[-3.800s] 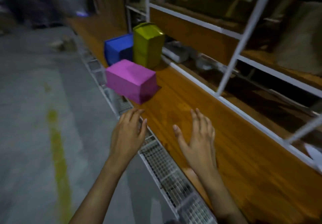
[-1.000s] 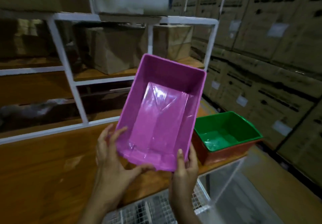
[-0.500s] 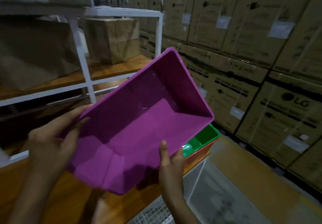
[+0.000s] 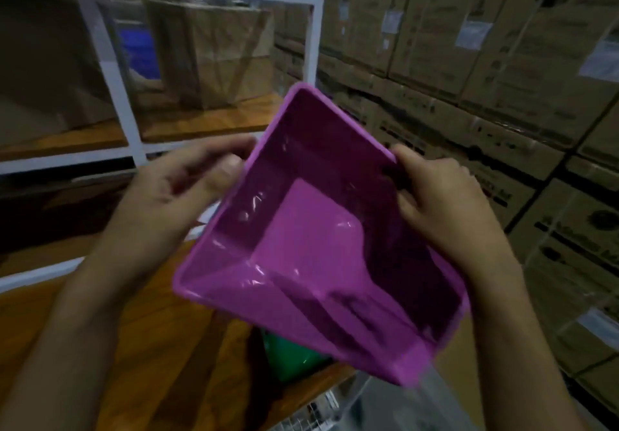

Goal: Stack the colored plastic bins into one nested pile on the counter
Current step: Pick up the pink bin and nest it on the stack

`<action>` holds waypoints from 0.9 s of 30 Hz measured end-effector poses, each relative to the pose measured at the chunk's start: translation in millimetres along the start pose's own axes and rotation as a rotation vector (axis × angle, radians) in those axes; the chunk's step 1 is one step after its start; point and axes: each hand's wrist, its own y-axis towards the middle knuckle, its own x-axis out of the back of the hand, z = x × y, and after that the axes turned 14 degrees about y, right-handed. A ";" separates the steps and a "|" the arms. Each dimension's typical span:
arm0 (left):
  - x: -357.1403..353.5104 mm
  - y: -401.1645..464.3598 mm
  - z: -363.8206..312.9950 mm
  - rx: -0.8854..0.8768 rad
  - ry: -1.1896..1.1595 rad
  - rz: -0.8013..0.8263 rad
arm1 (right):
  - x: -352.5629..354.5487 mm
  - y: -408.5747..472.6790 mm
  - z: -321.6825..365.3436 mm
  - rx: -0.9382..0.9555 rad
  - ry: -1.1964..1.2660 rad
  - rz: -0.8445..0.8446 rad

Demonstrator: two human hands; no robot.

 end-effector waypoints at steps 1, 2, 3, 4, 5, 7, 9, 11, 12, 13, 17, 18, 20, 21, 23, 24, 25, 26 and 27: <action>-15.9 1.7 -2.7 0.022 0.033 0.014 | -2.2 11.6 -12.1 0.065 -0.001 0.026; -32.3 2.4 -1.5 0.049 0.034 -0.005 | -4.3 22.3 -24.4 0.121 0.021 0.050; -47.3 1.4 0.1 0.095 0.000 -0.044 | -6.9 31.2 -37.9 0.174 0.046 0.064; -60.5 -1.2 2.9 0.135 -0.026 -0.086 | -8.8 38.2 -50.5 0.222 0.069 0.067; -73.0 -3.8 4.2 0.169 -0.044 -0.125 | -10.9 44.3 -62.8 0.258 0.088 0.070; -92.0 -10.7 8.6 0.240 -0.018 -0.226 | -18.4 56.9 -81.2 0.306 0.163 0.083; -106.3 -19.6 17.8 0.331 0.018 -0.352 | -27.8 69.1 -93.6 0.310 0.344 0.139; -117.4 -33.0 24.2 0.440 0.002 -0.461 | -36.5 73.6 -114.3 0.268 0.514 0.185; -119.4 -40.1 27.8 0.501 -0.011 -0.504 | -40.3 72.4 -127.1 0.241 0.527 0.181; -120.0 -46.0 30.0 0.561 -0.024 -0.535 | -44.5 68.5 -141.6 0.208 0.505 0.162; -124.2 -59.6 42.3 0.760 -0.017 -0.577 | -77.7 36.9 -187.6 -0.064 0.695 0.247; -128.0 -62.2 46.1 0.800 -0.010 -0.581 | -90.5 28.2 -192.4 -0.129 0.801 0.295; -133.2 -69.3 53.9 0.888 -0.016 -0.591 | -114.0 14.2 -200.7 -0.180 0.903 0.345; -134.8 -71.9 55.9 0.928 -0.028 -0.597 | -122.6 9.7 -202.9 -0.175 0.894 0.349; -136.4 -71.6 56.8 0.966 -0.039 -0.598 | -133.3 6.3 -206.5 -0.176 0.844 0.310; -137.1 -68.8 58.1 0.964 -0.026 -0.593 | -136.8 6.0 -209.5 -0.191 0.835 0.298; -138.1 -64.9 58.7 0.960 -0.011 -0.587 | -139.0 5.7 -212.4 -0.210 0.829 0.296; -140.0 -61.6 59.6 0.954 -0.011 -0.581 | -139.5 5.1 -214.4 -0.232 0.825 0.294; -141.9 -58.7 60.3 0.942 -0.026 -0.574 | -139.5 4.6 -215.9 -0.251 0.818 0.299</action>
